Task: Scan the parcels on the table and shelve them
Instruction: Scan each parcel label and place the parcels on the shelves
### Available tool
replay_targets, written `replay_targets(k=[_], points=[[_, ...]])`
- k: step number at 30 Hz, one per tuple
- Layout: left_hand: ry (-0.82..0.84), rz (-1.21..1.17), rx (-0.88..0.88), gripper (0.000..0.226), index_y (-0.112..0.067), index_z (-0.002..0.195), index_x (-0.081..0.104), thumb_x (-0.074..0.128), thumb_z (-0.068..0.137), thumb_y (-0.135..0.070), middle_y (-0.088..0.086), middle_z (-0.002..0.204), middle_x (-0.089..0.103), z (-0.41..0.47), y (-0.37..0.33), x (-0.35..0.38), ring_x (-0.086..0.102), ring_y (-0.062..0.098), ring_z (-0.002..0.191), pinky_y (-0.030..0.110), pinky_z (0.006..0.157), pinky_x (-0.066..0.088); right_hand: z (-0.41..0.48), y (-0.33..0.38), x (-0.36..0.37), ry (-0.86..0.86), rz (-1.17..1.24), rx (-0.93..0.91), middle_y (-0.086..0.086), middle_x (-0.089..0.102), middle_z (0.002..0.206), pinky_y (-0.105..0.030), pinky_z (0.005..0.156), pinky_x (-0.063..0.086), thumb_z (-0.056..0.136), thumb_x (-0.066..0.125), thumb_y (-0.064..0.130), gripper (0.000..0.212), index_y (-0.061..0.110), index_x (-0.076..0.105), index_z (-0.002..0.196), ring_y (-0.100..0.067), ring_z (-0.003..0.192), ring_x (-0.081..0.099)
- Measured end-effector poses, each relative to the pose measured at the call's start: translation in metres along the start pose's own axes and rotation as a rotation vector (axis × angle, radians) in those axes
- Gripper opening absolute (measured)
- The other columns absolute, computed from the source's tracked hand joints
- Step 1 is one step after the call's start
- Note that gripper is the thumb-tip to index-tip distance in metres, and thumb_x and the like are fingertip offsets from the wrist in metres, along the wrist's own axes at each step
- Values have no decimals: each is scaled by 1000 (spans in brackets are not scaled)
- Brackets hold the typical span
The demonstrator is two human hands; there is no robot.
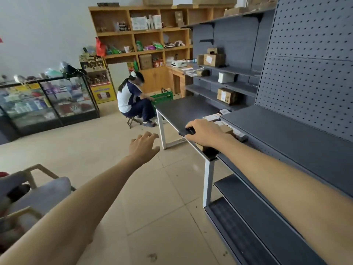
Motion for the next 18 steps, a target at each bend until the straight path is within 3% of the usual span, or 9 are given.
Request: replay_targets(k=[5,11,18], points=[[29,-3,2,48,-29,141,45,53,95,-40,0,143,46,81,19,35,49,28,125,42,100,38,86,-42,39,61,-8,40,-6,65,122,-43,89,51,93,61,39,37,18,65,123,-30,109,61],[23,44,62,49,-29,142,44,54,96,-40,0,144,46,220,21,58,48,28,126,42,101,38,218,-103,45,50,10,42,-6,67,110,-33,70,42,93,61,39,30,20,67,116,-29,99,62],[28,34,99,50,-29,143,43,55,96,-38,-1,144,47,377,20,92,48,27,126,42,101,37,365,-176,48,24,24,124,-8,65,123,-34,76,40,93,61,42,40,19,65,125,-33,107,60]])
Point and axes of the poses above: each hand's wrist, its own z-axis towards the middle knuckle, its own x-axis out of the palm, y = z × x, the point moved 5 cm from there along z, towards the middle knuckle
